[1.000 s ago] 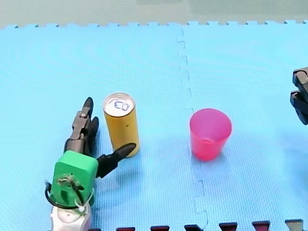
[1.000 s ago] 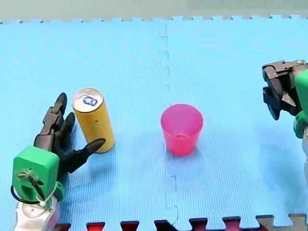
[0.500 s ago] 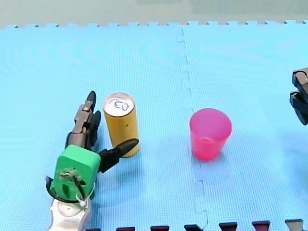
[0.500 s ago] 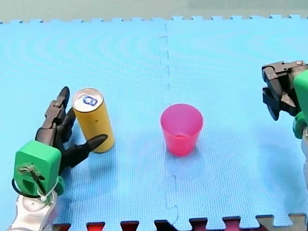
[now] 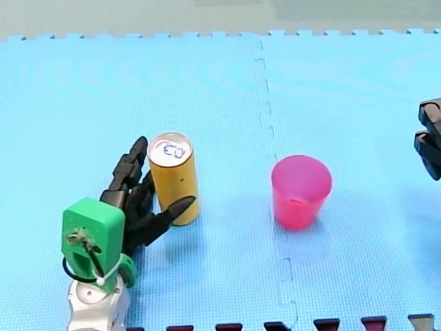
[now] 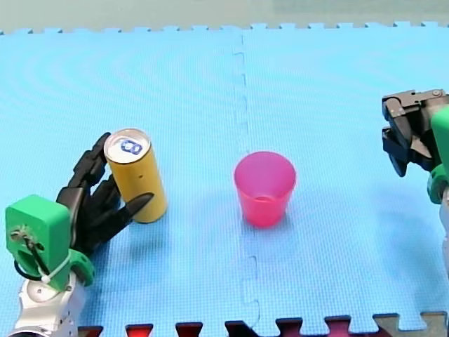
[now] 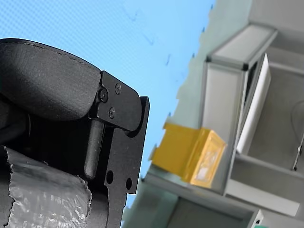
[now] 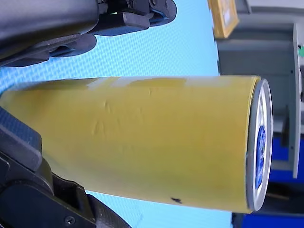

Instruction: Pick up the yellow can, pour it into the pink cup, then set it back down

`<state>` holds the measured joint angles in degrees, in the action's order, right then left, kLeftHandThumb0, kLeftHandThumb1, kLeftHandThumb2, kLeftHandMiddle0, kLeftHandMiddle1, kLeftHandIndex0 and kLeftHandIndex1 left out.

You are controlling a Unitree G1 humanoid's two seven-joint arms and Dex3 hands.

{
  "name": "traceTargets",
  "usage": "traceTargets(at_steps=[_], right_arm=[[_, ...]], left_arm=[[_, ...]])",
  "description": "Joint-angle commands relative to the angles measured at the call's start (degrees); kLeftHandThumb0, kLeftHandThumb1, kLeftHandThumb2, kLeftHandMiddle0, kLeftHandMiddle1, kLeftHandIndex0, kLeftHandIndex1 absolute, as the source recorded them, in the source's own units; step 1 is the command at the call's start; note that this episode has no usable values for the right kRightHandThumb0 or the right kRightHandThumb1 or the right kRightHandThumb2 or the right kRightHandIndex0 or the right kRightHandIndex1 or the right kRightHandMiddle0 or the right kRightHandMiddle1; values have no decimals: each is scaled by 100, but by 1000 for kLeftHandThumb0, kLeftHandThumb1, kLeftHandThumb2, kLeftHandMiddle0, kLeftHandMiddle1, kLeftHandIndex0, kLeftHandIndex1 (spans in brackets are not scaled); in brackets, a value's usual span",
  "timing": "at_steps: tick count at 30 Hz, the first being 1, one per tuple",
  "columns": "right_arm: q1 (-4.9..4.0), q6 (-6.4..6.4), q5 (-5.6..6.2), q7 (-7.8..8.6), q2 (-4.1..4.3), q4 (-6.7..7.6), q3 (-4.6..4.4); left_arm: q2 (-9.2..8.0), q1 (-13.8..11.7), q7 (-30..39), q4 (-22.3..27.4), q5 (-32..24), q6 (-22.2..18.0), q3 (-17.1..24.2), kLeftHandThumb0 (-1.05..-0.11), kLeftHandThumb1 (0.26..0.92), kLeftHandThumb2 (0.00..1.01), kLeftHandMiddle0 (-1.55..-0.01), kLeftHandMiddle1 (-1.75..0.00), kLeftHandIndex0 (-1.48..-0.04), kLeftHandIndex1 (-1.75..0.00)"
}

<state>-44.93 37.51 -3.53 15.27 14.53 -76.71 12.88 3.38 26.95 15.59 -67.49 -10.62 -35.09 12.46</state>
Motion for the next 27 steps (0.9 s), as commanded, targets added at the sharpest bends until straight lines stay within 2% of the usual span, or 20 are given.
traceTargets(at_steps=[1, 17, 27], right_arm=[[32, 39, 36, 10, 5, 0, 30], [51, 28, 70, 42, -4, -6, 65], [64, 15, 61, 22, -1, -10, 70]], left_arm=[[-6, 50, 138, 17, -117, 59, 105, -867, 661, 4, -295, -8, -197, -10], [16, 160, 127, -27, -25, 48, 128, -782, 658, 0, -311, -7, -233, -10], [-78, 199, 279, -24, 106, 134, 46, -767, 656, 0, -301, 0, -248, -7]])
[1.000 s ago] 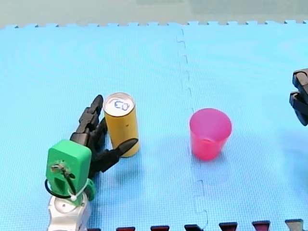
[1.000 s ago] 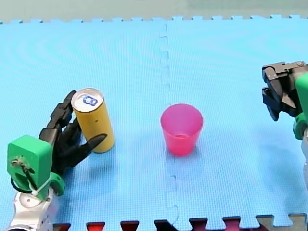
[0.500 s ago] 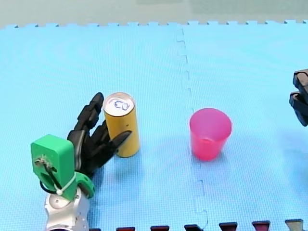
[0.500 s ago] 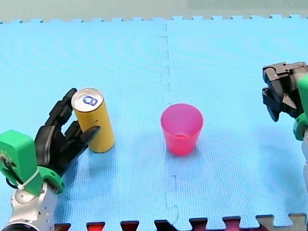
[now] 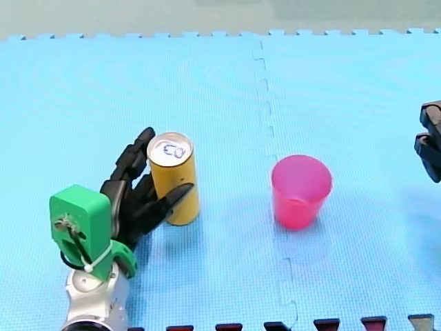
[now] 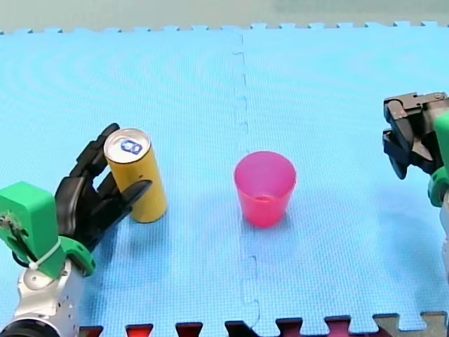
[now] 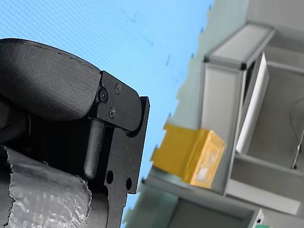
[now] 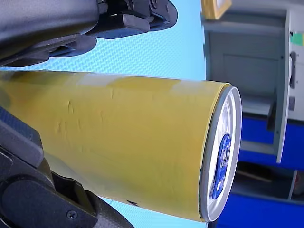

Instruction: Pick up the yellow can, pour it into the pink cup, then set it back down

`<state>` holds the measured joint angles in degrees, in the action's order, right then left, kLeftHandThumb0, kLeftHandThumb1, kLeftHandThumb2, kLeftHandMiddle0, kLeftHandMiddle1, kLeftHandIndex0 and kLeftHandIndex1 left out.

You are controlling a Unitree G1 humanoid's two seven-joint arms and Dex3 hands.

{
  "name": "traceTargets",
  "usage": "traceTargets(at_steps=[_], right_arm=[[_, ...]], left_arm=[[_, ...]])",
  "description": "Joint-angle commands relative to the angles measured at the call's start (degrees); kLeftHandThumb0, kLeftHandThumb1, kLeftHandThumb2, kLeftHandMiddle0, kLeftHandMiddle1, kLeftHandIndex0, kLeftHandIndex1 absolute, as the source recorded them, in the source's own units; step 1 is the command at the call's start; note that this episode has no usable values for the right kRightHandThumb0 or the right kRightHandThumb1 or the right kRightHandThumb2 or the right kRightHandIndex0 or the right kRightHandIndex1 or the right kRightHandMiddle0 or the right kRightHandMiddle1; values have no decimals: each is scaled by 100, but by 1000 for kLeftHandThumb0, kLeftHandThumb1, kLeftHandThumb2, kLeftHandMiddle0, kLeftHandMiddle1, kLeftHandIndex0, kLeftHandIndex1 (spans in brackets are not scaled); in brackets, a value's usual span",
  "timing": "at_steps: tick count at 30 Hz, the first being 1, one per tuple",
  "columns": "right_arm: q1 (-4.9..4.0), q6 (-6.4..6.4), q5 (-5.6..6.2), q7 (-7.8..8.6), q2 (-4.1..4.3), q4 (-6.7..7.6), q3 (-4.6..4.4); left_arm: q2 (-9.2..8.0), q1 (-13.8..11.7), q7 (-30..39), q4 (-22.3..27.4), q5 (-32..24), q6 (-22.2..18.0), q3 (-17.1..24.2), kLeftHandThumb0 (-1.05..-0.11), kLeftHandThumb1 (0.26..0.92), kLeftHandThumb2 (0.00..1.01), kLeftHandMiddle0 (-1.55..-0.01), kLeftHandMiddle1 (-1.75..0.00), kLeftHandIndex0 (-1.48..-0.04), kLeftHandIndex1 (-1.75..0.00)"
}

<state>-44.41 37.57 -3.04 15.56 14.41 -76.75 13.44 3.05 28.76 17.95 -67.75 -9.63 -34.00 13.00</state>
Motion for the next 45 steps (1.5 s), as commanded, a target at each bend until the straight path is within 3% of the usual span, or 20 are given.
traceTargets(at_steps=[1, 11, 23, 45], right_arm=[[12, 7, 12, -10, 11, -7, 14], [-9, -30, -4, 13, 3, -11, -7], [-23, -51, -48, -89, -50, -10, -51], [-30, -79, 15, -148, -107, 0, -3]], left_arm=[[-57, 17, 75, 7, 15, 23, -16, -765, 656, 0, -300, 0, -253, -8], [-163, 57, 81, 43, 152, -32, -112, -796, 682, 7, -300, -2, -266, -4], [-194, 190, 104, -2, 198, 109, -169, -862, 701, 2, -308, -3, -272, -1], [-99, 402, 885, -122, -216, 624, 100, -690, 659, 1, -289, -8, -280, -7]])
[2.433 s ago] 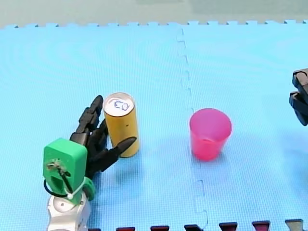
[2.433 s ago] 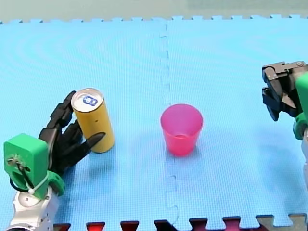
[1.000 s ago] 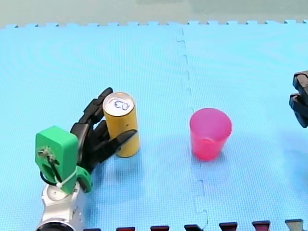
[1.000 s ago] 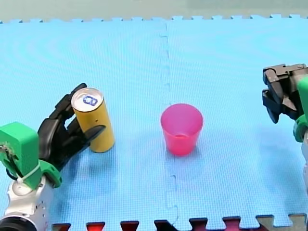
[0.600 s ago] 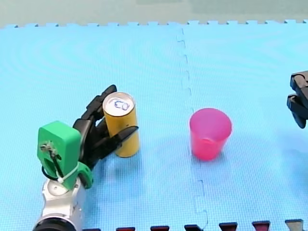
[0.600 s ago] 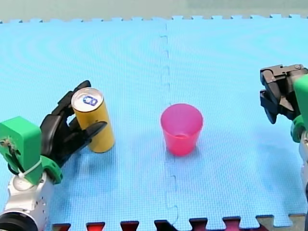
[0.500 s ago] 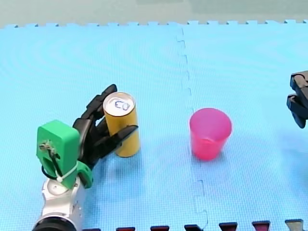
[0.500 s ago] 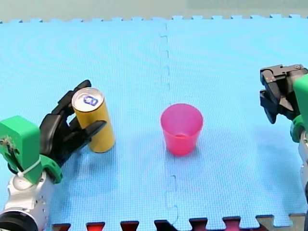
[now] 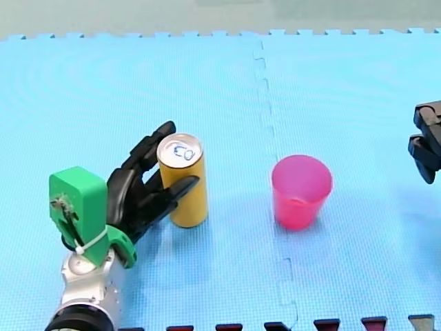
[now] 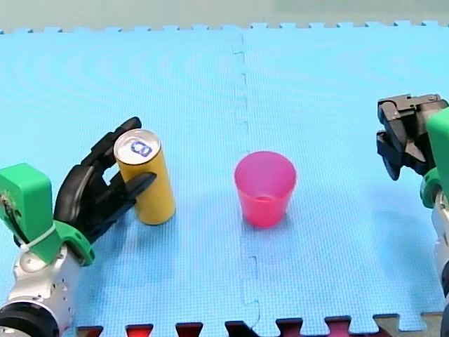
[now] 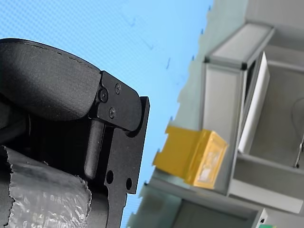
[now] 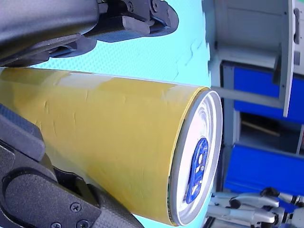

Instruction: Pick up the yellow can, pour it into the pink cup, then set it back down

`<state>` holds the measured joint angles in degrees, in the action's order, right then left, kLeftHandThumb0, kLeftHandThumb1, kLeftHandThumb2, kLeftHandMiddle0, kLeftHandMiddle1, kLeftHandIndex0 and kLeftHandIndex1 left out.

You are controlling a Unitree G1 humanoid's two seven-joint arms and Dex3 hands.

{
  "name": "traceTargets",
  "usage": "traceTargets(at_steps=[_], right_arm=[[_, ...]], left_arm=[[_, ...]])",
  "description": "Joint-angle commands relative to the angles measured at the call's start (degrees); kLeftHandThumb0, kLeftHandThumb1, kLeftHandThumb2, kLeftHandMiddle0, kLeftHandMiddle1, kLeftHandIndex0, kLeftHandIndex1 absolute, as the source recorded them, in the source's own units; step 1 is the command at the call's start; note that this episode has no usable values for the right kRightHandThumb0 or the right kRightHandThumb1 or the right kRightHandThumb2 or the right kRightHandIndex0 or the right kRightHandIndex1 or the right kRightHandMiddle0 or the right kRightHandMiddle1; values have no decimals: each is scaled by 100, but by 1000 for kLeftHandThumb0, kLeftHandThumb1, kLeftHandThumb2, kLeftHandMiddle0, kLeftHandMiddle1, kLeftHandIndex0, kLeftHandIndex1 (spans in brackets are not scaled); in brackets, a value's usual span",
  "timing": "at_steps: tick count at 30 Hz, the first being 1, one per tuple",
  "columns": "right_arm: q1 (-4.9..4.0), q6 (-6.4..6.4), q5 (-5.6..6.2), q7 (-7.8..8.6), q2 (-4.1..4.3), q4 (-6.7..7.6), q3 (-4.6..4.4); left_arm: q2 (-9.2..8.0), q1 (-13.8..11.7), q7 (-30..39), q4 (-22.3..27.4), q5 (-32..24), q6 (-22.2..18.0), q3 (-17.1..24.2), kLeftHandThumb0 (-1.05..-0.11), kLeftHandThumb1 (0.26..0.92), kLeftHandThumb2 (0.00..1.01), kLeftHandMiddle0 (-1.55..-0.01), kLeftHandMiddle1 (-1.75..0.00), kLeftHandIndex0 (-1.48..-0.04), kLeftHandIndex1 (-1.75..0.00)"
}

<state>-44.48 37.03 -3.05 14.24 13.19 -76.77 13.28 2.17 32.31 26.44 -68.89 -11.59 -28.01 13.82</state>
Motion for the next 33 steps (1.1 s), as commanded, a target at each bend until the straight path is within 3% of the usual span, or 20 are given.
traceTargets(at_steps=[1, 9, 13, 17, 22, 27, 33], right_arm=[[-24, -26, 16, -19, 16, 3, 14], [-23, -25, 18, -37, 10, 4, 16], [-28, -35, 15, -57, 1, 2, 15], [-23, -31, 19, -65, -6, 5, 17], [-24, -38, 26, -66, -15, 6, 23], [-20, -39, 21, -93, -30, 8, 19], [-9, -24, 16, -140, -51, 14, 11]], left_arm=[[-12, 54, 65, -13, -24, 35, 22, -683, 659, 1, -292, -9, -283, -8], [-69, 111, 174, -61, 58, 85, -18, -653, 664, 2, -369, -38, -341, -22], [-164, 141, 127, -97, 271, 82, -167, -652, 688, 6, -475, -53, -521, -47], [-233, 117, -196, -99, 574, -107, -348, -655, 698, 4, -629, -88, -611, -40], [-274, 123, -472, -93, 736, -86, -452, -516, 721, 2, -964, -84, -1051, -61], [-403, 111, -515, -53, 956, -81, -663, -514, 726, 1, -1158, -114, -1142, -42], [-503, 136, -576, -59, 1096, -13, -806, -506, 729, 2, -1224, -102, -1217, -47]])
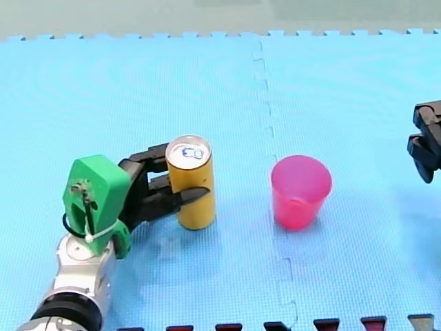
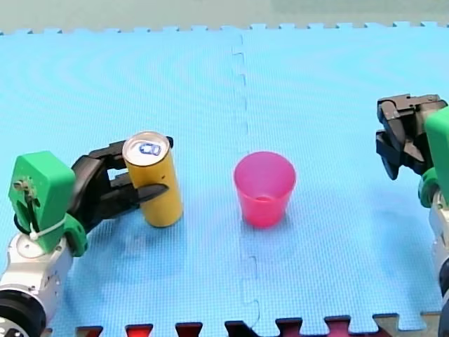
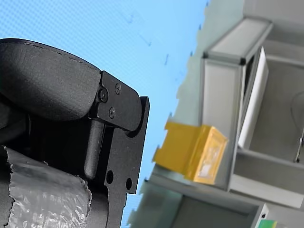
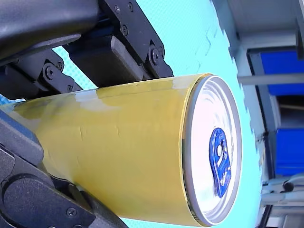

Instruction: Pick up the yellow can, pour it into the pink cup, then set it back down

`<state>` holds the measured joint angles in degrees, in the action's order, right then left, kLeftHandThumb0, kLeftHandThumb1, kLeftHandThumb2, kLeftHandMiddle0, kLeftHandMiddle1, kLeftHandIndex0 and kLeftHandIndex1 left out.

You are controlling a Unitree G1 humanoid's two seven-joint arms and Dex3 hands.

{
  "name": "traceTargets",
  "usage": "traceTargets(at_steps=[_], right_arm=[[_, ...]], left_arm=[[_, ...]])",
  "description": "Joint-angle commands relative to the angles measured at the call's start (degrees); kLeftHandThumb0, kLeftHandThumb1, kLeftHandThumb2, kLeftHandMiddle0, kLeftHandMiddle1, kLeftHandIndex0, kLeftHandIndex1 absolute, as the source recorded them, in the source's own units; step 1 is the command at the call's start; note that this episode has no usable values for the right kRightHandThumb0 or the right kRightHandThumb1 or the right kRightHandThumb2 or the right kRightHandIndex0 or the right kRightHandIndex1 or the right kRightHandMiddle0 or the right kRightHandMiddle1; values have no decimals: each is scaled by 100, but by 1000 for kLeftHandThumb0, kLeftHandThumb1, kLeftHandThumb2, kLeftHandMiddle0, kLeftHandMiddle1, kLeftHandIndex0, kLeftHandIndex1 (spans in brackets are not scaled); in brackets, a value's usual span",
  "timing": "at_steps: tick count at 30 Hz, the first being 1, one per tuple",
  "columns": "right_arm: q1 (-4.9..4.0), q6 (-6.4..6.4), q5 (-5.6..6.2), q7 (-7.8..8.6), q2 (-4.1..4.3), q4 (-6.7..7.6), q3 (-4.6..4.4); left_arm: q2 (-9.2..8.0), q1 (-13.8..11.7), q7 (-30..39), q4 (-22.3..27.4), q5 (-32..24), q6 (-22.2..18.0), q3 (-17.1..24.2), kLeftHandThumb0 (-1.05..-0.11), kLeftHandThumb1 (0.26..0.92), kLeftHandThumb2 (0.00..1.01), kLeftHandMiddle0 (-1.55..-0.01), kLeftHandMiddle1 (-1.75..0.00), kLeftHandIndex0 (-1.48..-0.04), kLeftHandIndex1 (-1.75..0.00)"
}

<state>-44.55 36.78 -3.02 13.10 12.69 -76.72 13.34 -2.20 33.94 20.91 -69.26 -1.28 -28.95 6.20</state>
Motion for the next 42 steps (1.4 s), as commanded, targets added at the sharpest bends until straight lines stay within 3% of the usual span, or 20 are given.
traceTargets(at_steps=[1, 6, 13, 20, 31, 42], right_arm=[[-2, 3, 10, -34, -3, 10, 3], [-1, 3, 7, -46, 2, 13, -6], [0, -44, 29, -3, 9, 13, 5], [-4, -63, 45, 36, 20, 12, 19], [-21, -124, 61, 52, 8, 3, 36], [-27, -113, 48, 43, -24, 2, 33]], left_arm=[[-91, -21, -70, -17, 96, 76, -69, -504, 730, 2, -1231, -99, -1226, -47], [-195, -22, -311, 36, 228, 60, -170, -495, 734, 2, -1269, -86, -1245, -32], [-179, -49, -455, 115, 154, 90, -138, -488, 736, 1, -1305, -67, -1251, -16], [-15, -110, -1328, 412, 98, 139, -23, -486, 730, 0, -1330, -51, -1259, -10], [366, -237, -1585, 755, -384, -1, 331, -481, 723, 0, -1351, -27, -1270, -5], [452, -236, -1555, 895, -579, 3, 472, -454, 733, 3, -1335, -5, -1252, 0]])
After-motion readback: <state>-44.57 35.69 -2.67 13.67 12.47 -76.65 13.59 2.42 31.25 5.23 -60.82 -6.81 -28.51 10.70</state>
